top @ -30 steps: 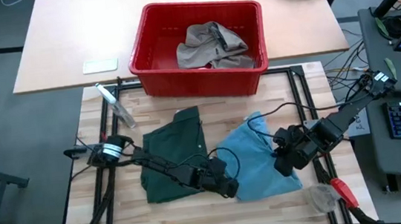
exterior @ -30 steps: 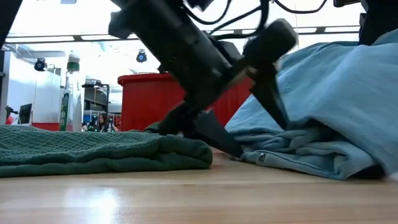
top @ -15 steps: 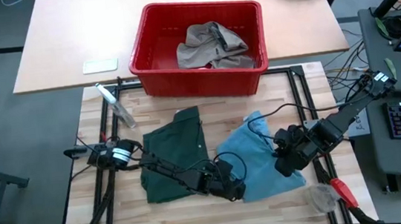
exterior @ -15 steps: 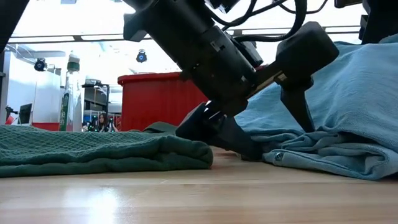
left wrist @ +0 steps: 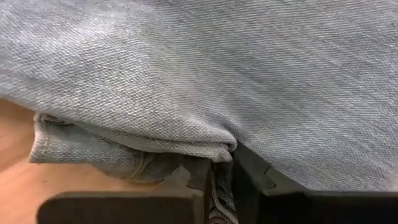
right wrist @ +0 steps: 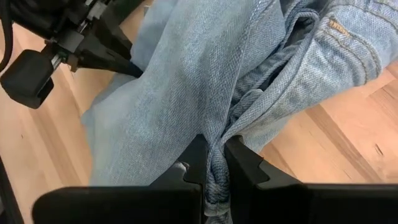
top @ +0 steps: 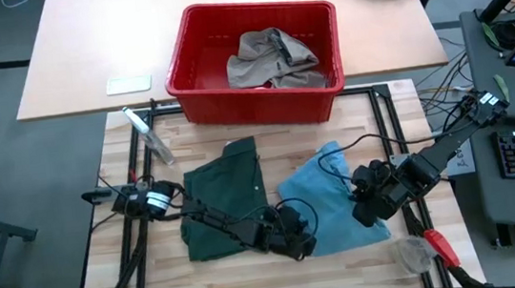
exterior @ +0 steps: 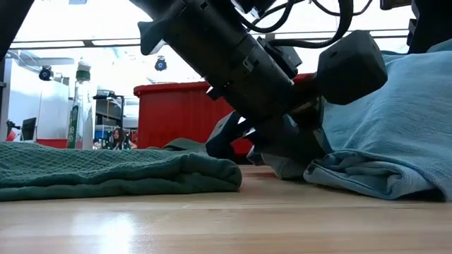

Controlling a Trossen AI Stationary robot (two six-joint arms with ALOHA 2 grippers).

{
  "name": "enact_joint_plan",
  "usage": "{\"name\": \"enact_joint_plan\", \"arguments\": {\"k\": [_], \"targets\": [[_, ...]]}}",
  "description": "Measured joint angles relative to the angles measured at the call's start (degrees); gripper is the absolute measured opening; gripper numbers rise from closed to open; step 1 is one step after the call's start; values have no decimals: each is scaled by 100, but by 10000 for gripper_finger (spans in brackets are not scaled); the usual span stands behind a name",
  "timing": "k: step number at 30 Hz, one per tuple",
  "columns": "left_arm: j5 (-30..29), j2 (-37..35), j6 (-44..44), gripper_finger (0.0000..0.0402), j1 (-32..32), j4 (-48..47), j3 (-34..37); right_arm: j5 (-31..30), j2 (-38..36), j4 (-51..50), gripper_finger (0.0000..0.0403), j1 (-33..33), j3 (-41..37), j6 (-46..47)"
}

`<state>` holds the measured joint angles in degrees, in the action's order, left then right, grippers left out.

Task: Fold Laundry from Bin
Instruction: Stack the blue jeans on top of the green polo shirt

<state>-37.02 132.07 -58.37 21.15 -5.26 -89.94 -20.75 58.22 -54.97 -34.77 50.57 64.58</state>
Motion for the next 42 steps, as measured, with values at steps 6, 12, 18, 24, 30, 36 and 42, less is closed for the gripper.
{"name": "enact_joint_plan", "arguments": {"k": [6, 12, 18, 24, 30, 36, 42], "targets": [[-58, -133, 357, 25, 54, -15, -17, 7, -2, 4, 24, -23, 58, -14], [-85, -558, 910, 5, 109, -34, -14, -33, -37, 21, 24, -23, 292, -167], [-125, -954, 1231, 5, 122, -387, -14, -174, -37, 38, 24, -23, 566, -309], [-422, -1582, 1281, 5, 251, -1611, -25, -525, -37, 593, 24, -21, 726, -629], [-482, -2472, 1234, 4, 494, -3027, -34, -1048, 130, 1884, 24, 12, 699, -1339], [-478, -3140, 696, 4, 689, -4629, -38, -1207, 661, 3014, 24, 360, 693, -2114], [-250, -3386, 540, 4, 772, -5508, -40, -654, 1446, 3882, 24, 943, 691, -2602]]}}
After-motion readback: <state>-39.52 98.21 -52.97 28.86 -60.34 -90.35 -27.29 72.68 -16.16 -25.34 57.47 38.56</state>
